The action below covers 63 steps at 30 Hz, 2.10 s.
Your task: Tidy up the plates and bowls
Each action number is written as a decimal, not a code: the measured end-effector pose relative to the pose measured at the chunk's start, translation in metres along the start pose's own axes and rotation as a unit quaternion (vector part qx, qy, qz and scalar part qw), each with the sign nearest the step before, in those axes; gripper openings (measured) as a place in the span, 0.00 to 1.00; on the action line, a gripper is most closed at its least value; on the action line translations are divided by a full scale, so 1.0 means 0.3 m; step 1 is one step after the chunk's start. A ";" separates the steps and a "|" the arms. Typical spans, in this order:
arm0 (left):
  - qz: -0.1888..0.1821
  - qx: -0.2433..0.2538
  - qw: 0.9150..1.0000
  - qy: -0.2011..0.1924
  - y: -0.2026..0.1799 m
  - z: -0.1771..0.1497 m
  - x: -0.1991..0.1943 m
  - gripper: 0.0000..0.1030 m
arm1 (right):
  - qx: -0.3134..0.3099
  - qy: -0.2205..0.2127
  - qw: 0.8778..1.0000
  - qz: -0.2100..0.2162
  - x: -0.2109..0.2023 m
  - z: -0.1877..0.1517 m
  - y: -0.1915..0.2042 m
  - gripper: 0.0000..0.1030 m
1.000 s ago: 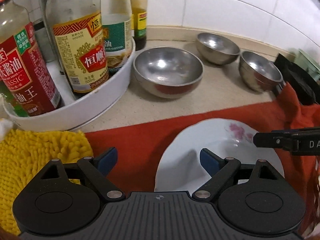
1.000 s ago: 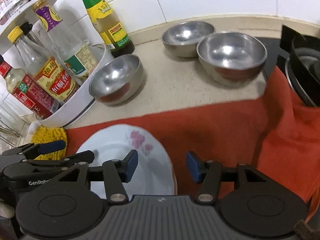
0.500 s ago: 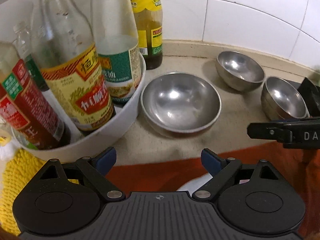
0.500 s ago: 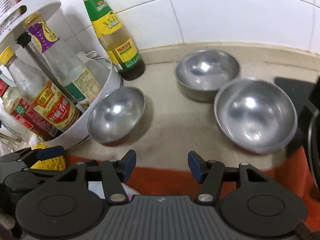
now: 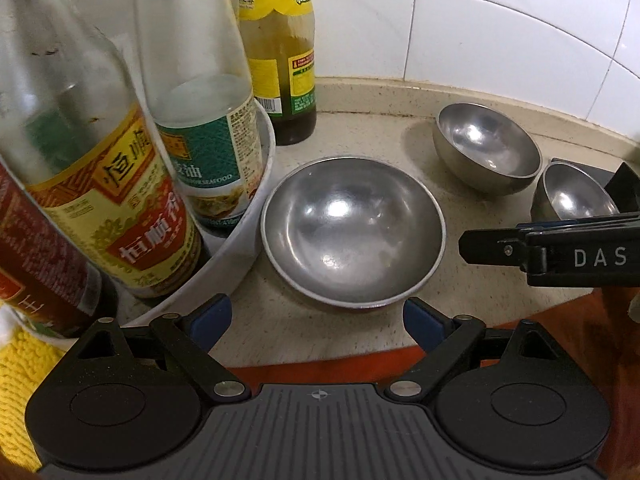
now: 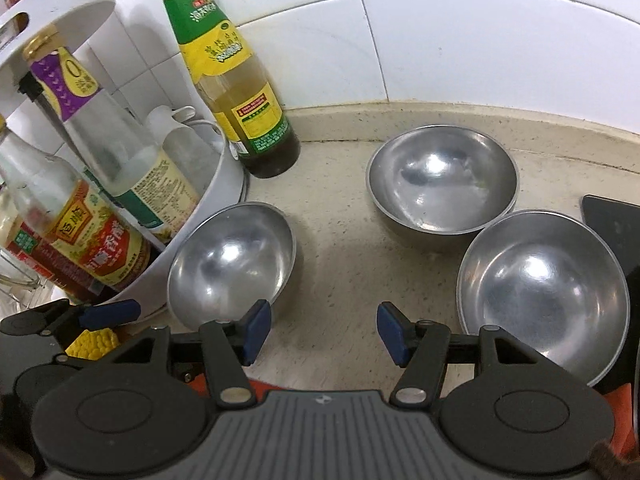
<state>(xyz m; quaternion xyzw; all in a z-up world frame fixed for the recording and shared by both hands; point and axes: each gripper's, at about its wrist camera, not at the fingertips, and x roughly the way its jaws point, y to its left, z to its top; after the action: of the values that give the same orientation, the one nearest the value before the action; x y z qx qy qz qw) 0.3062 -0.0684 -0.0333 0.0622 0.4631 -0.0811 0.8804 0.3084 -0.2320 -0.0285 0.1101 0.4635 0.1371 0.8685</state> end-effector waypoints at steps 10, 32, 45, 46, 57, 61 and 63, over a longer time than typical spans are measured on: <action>-0.011 0.005 1.000 0.011 -0.020 0.012 0.039 0.93 | -0.001 0.006 1.000 0.003 0.038 0.027 -0.006 0.54; -0.031 0.009 0.999 0.012 -0.021 0.023 0.082 0.87 | -0.021 0.011 1.000 0.007 0.113 0.077 0.013 0.57; -0.034 0.020 0.999 0.001 -0.018 0.036 0.098 0.86 | -0.015 0.045 0.999 0.017 0.195 0.096 0.004 0.57; -0.034 0.021 0.999 0.001 -0.018 0.037 0.099 0.86 | -0.013 0.049 0.998 0.022 0.203 0.096 0.004 0.57; -0.046 0.034 0.998 -0.001 -0.022 0.026 0.107 0.80 | 0.000 0.072 0.994 0.086 0.210 0.070 0.034 0.43; -0.057 0.030 0.998 0.005 -0.010 0.020 0.113 0.75 | 0.001 0.068 0.994 0.086 0.194 0.059 0.038 0.42; -0.064 0.021 0.998 0.010 0.000 0.021 0.121 0.74 | 0.010 0.065 0.994 0.083 0.188 0.065 0.020 0.42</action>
<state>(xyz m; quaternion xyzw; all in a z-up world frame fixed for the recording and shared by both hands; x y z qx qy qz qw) 0.3315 -0.0726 -0.0595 0.0515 0.4735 -0.1467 0.8670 0.3540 -0.2085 -0.0596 0.1479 0.5099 0.2112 0.8207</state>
